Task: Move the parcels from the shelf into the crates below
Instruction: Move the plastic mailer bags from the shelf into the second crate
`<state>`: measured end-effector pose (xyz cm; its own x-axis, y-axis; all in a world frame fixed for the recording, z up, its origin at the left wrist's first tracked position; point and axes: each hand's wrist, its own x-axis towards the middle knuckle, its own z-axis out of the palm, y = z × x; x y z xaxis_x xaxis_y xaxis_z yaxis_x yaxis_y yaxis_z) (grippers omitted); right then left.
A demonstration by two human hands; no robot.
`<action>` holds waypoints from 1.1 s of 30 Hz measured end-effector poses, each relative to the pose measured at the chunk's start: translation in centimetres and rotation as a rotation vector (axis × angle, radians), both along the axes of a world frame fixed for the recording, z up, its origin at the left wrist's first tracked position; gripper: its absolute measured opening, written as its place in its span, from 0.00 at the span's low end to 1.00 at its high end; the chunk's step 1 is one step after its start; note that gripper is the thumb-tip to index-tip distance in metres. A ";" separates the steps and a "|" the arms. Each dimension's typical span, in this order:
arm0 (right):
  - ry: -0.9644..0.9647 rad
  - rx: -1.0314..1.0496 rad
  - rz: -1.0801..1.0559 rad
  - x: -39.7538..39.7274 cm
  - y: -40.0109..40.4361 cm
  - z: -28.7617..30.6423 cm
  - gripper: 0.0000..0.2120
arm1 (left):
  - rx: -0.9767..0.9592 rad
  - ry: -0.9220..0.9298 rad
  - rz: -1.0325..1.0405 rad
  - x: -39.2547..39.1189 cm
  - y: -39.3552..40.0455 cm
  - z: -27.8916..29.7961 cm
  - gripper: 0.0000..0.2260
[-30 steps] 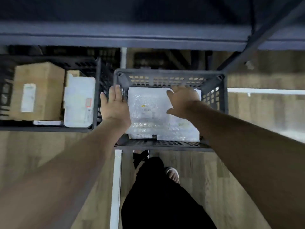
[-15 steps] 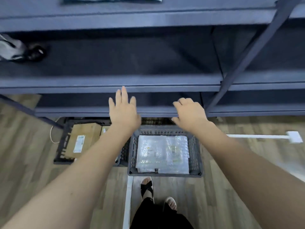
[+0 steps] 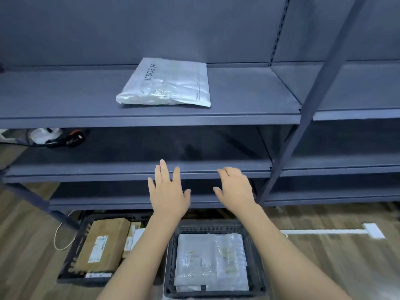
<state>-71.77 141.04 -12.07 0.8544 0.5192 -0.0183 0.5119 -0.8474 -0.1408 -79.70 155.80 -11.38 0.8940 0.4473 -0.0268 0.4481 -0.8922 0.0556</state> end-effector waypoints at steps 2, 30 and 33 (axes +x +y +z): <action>-0.023 0.008 0.000 0.8 1.0 0.4 0.22 | 0.036 -0.019 -0.013 1.1 1.3 0.9 0.31; -0.154 -0.349 0.012 27.1 14.7 14.5 0.28 | -0.035 0.014 0.102 24.4 26.6 14.4 0.27; -0.063 -0.345 -0.012 27.9 15.1 13.7 0.31 | -0.249 0.022 0.111 25.5 27.0 14.3 0.26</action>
<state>-43.86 156.11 1.59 0.8654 0.4818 -0.1380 0.5005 -0.8454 0.1868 -54.20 182.81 2.95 0.8379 0.5196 -0.1671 0.5458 -0.7978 0.2562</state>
